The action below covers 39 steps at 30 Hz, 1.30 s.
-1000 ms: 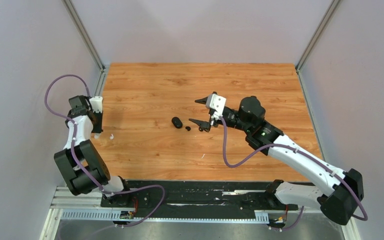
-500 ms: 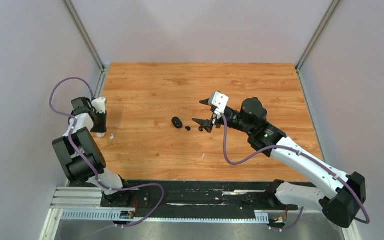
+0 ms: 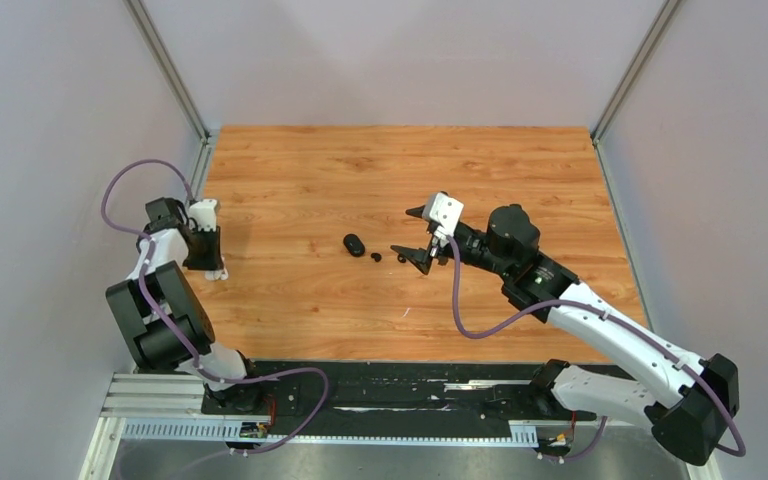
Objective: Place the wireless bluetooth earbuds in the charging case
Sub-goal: Move the earbud to the center of the board.
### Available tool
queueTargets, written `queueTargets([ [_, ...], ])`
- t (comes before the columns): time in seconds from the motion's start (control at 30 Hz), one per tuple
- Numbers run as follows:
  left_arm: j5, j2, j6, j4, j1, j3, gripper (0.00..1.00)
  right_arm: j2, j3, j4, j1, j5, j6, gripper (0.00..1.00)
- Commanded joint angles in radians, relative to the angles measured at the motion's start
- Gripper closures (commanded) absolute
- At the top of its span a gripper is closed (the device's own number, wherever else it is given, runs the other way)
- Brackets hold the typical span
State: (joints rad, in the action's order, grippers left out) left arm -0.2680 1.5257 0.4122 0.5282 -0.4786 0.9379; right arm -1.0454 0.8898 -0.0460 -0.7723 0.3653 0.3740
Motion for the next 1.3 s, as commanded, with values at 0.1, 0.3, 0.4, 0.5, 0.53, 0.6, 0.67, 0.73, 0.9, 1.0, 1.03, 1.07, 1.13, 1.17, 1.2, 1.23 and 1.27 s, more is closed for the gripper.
queueTargets([
  [0.1,-0.017,-0.081,-0.039,0.121,0.065,-0.063,1.00,0.070,-0.035,-0.020,-0.003,-0.003,0.025,0.29],
  [0.3,-0.001,-0.132,-0.054,0.143,0.219,-0.056,1.00,0.105,-0.062,-0.022,-0.002,-0.006,0.028,0.29],
  [0.4,0.010,-0.130,-0.068,0.155,0.285,-0.035,1.00,0.119,-0.074,-0.022,-0.002,-0.008,0.031,0.29],
  [0.5,0.008,-0.125,-0.106,0.163,0.348,-0.004,1.00,0.126,-0.082,-0.022,-0.002,-0.016,0.043,0.29],
  [0.53,0.011,-0.118,-0.124,0.163,0.353,0.005,1.00,0.128,-0.083,-0.022,0.001,-0.018,0.045,0.29],
  [0.6,0.037,-0.102,-0.192,0.174,0.359,0.047,1.00,0.129,-0.083,-0.020,0.009,-0.022,0.041,0.29],
  [0.67,0.076,-0.108,-0.218,0.198,0.358,0.102,1.00,0.128,-0.077,-0.013,0.014,-0.026,0.040,0.28],
  [0.73,0.167,-0.138,-0.213,0.215,0.352,0.144,1.00,0.123,-0.067,-0.004,0.017,-0.025,0.040,0.28],
  [0.9,0.353,-0.214,-0.283,0.268,0.291,0.132,1.00,0.102,-0.039,0.003,0.017,-0.007,0.042,0.29],
  [1.0,0.355,-0.236,-0.302,0.283,0.284,0.101,1.00,0.086,-0.026,0.003,0.018,-0.008,0.046,0.28],
  [1.03,0.369,-0.233,-0.306,0.280,0.284,0.100,1.00,0.083,-0.024,0.003,0.018,-0.008,0.047,0.28],
  [1.07,0.377,-0.228,-0.314,0.279,0.283,0.101,1.00,0.078,-0.021,0.003,0.018,-0.007,0.048,0.28],
  [1.13,0.399,-0.203,-0.322,0.278,0.279,0.104,1.00,0.069,-0.017,0.003,0.018,-0.002,0.046,0.28],
  [1.17,0.410,-0.176,-0.324,0.277,0.276,0.107,1.00,0.064,-0.014,0.003,0.018,0.000,0.044,0.28],
  [1.2,0.416,-0.160,-0.333,0.282,0.272,0.114,1.00,0.060,-0.011,0.003,0.018,0.002,0.045,0.28],
  [1.23,0.419,-0.125,-0.341,0.286,0.264,0.121,1.00,0.057,-0.010,0.003,0.018,0.004,0.045,0.28],
  [1.27,0.412,-0.103,-0.365,0.308,0.258,0.138,1.00,0.051,-0.007,0.003,0.018,0.003,0.045,0.28],
])
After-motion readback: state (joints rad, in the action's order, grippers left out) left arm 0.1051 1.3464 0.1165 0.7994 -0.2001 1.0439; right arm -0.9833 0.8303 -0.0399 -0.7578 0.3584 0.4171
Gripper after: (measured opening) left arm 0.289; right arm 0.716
